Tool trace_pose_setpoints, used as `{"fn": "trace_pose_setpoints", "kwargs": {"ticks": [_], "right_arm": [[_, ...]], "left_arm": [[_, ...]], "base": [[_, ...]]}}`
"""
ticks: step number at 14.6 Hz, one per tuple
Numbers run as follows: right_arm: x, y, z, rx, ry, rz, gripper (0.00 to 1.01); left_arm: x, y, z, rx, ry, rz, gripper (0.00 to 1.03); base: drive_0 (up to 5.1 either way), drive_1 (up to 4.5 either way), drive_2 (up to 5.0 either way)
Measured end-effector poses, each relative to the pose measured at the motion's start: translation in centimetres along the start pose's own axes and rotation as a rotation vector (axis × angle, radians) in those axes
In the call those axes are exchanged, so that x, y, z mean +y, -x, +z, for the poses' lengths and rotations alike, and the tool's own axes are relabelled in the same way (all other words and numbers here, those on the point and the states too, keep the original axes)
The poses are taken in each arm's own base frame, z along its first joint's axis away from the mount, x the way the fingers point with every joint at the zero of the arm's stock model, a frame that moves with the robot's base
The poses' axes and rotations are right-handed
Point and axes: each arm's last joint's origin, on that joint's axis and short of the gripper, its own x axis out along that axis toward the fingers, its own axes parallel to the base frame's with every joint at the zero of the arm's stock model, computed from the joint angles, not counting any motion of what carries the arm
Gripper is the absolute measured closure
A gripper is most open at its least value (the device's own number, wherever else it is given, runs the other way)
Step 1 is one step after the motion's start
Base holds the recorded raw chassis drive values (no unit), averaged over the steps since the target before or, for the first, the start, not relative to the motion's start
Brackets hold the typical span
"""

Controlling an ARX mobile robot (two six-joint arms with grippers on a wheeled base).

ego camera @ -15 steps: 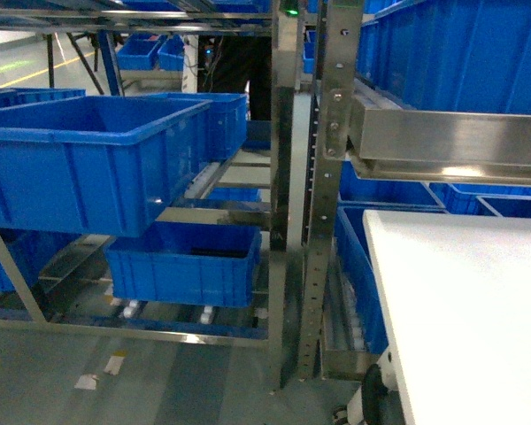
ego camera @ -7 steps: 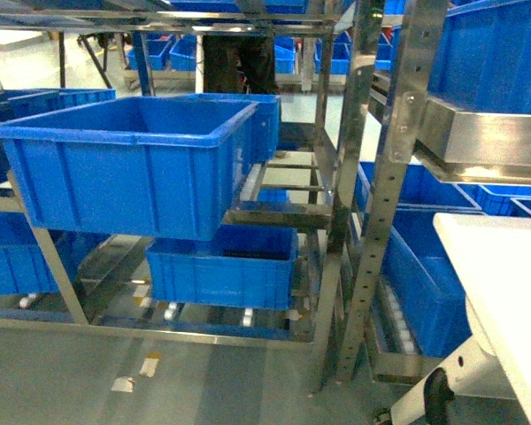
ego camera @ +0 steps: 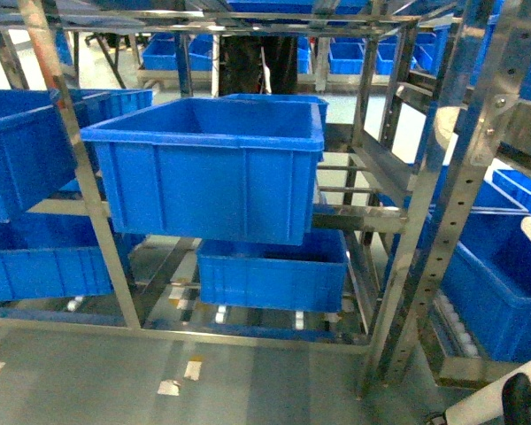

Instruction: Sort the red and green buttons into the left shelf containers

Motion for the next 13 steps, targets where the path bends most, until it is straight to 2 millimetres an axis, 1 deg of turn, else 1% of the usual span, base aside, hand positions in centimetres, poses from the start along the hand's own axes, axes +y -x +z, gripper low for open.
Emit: {"fn": "trace_pose_setpoints", "kwargs": {"ticks": [13], "right_arm": [[0.0, 0.0, -0.01, 0.001, 0.0, 0.0, 0.71]], "left_arm": [[0.0, -0.01, -0.03, 0.003, 0.0, 0.0, 0.79]], "base": [[-4.9, 2.44, 2.4]]}}
